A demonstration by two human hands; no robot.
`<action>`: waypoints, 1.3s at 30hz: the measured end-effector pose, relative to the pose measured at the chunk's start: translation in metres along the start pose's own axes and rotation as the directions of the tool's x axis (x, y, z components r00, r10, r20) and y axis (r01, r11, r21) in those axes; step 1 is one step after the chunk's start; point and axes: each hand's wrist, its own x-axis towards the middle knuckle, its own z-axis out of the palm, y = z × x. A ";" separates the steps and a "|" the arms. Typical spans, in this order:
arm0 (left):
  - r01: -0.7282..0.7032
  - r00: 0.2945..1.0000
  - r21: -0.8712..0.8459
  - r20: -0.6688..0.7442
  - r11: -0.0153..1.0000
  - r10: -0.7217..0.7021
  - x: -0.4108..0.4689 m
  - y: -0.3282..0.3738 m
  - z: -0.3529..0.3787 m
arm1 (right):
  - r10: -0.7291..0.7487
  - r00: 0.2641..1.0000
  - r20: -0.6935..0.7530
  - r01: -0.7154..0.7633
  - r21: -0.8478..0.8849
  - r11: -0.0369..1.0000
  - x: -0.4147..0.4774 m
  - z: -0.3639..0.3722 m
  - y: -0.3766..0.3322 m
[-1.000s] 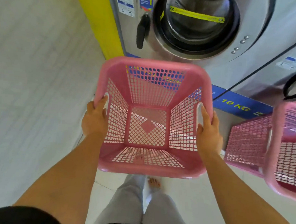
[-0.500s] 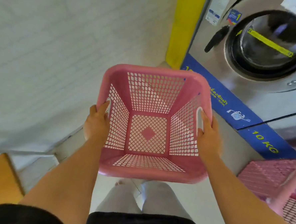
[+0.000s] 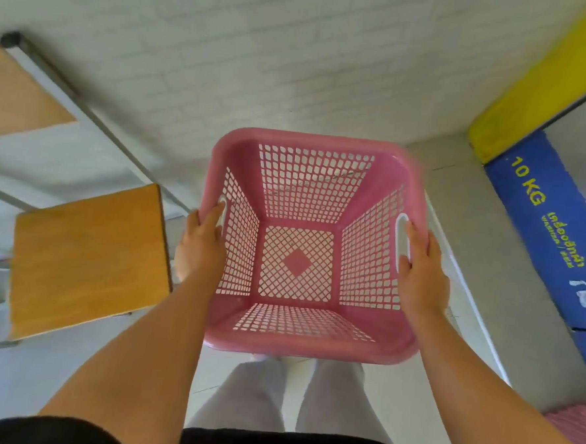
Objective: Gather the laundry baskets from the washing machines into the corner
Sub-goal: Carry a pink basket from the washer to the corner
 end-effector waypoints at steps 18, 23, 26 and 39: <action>0.268 0.963 -0.060 -0.016 0.962 -0.269 0.053 -0.110 0.067 | -0.177 0.974 0.144 0.188 -0.067 0.980 0.070 0.134 -0.067; 0.309 0.951 -0.056 -0.014 0.949 -0.310 0.087 -0.116 0.110 | -0.213 0.968 0.133 0.222 -0.055 0.973 0.109 0.177 -0.066; 0.319 0.947 -0.051 -0.035 0.946 -0.321 0.107 -0.123 0.137 | -0.226 0.966 0.125 0.234 -0.051 0.971 0.132 0.208 -0.065; 0.348 0.931 -0.073 -0.092 0.935 -0.354 0.151 -0.165 0.216 | -0.354 0.928 0.117 0.361 -0.043 0.932 0.192 0.298 -0.071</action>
